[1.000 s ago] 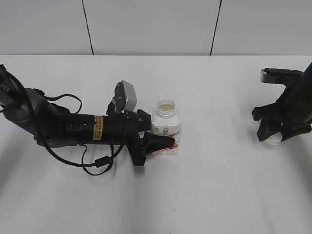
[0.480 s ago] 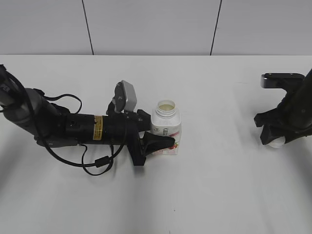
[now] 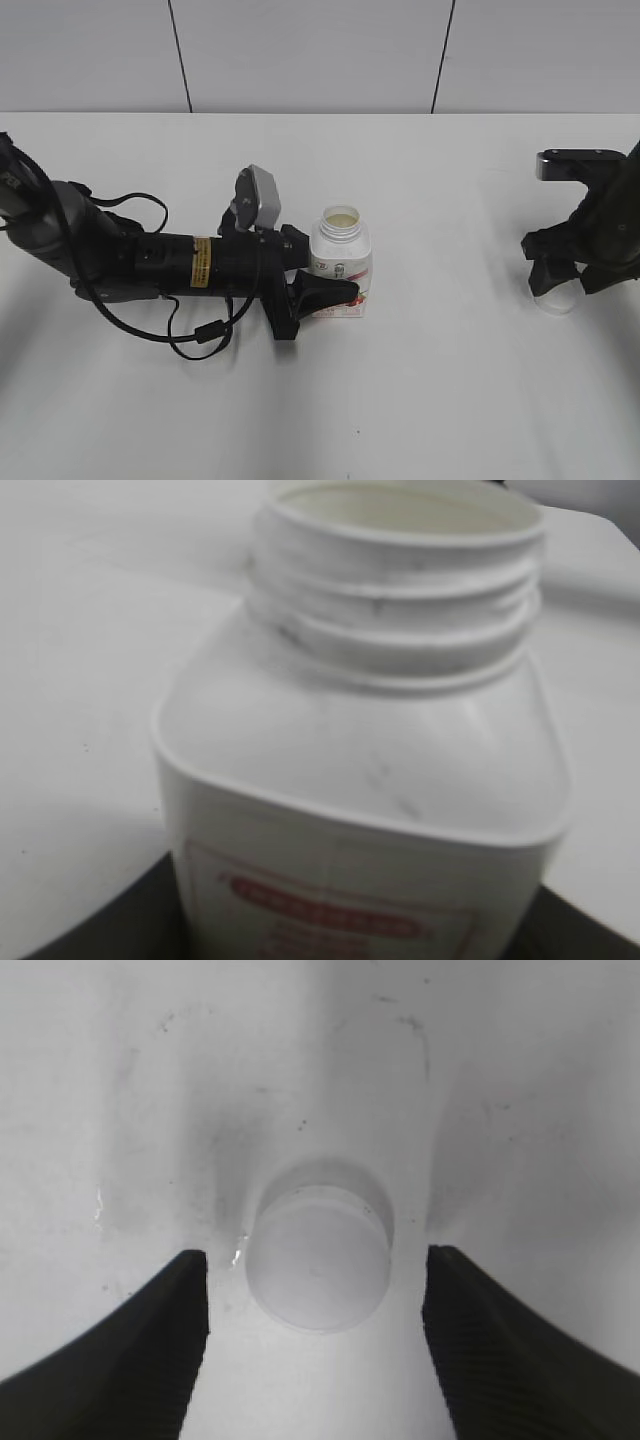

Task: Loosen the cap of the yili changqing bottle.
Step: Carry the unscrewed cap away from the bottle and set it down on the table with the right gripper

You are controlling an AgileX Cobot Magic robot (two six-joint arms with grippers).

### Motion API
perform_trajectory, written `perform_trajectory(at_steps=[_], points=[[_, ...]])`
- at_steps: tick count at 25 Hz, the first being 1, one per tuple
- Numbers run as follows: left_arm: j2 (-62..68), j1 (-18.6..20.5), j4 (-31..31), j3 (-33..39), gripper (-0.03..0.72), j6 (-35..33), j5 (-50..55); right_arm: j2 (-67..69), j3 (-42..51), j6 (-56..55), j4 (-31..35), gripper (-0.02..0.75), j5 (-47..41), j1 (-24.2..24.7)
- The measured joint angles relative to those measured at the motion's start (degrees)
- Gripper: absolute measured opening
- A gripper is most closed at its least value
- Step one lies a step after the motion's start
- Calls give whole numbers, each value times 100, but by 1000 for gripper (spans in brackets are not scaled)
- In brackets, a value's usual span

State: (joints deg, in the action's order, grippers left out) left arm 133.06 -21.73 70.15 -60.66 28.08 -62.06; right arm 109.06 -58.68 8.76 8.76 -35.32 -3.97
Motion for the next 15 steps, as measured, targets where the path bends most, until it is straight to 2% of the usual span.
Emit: perform_trajectory(at_steps=[15], points=[[0, 0, 0, 0, 386, 0, 0, 0, 0, -134, 9, 543, 4, 0]])
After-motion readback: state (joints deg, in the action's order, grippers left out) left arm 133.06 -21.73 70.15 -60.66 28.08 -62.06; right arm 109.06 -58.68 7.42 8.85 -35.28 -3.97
